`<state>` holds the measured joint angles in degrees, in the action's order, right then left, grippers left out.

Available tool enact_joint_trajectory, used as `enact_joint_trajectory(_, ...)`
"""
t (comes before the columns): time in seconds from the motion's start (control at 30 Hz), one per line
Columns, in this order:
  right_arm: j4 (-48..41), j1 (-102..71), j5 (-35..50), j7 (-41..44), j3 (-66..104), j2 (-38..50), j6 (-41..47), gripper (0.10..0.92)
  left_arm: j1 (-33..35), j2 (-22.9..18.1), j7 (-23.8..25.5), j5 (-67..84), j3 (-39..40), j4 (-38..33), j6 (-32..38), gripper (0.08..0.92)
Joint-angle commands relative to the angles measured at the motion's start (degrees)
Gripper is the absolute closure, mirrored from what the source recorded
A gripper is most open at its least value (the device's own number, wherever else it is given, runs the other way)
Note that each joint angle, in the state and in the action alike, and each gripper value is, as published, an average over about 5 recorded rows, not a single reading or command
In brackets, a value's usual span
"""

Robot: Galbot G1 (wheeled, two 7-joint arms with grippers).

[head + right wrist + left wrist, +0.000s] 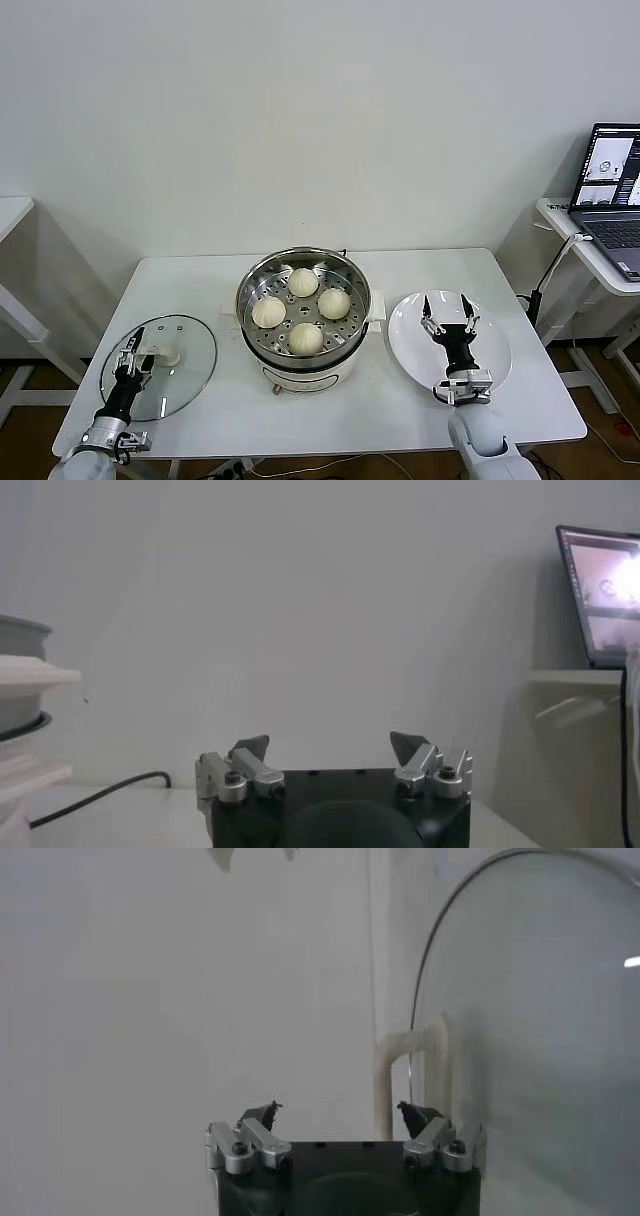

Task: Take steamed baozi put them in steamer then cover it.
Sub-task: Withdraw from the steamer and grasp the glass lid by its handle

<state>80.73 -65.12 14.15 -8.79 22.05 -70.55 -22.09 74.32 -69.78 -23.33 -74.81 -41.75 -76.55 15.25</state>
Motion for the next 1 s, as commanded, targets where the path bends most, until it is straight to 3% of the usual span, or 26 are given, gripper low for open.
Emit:
enact_joint_trajectory(0.03, -0.3, 0.0, -0.6, 0.1, 0.0, -0.5, -0.1, 0.203, -1.0, -0.1, 0.4, 0.4, 0.4, 0.9, -0.3, 0.177)
enact_joint_trajectory(0.33, -0.3, 0.4, -1.0, 0.0, -0.1, -0.7, -0.1, 0.203, -2.5, -0.3, 1.1, 0.6, 0.9, 3.0, -0.7, 0.217)
enact_joint_trajectory(1.0, -0.6, 1.4, -1.4, -0.3, -0.3, -0.7, -0.2, 0.203, -2.1, -0.2, 1.9, 3.0, 0.7, 1.7, -0.1, 0.781)
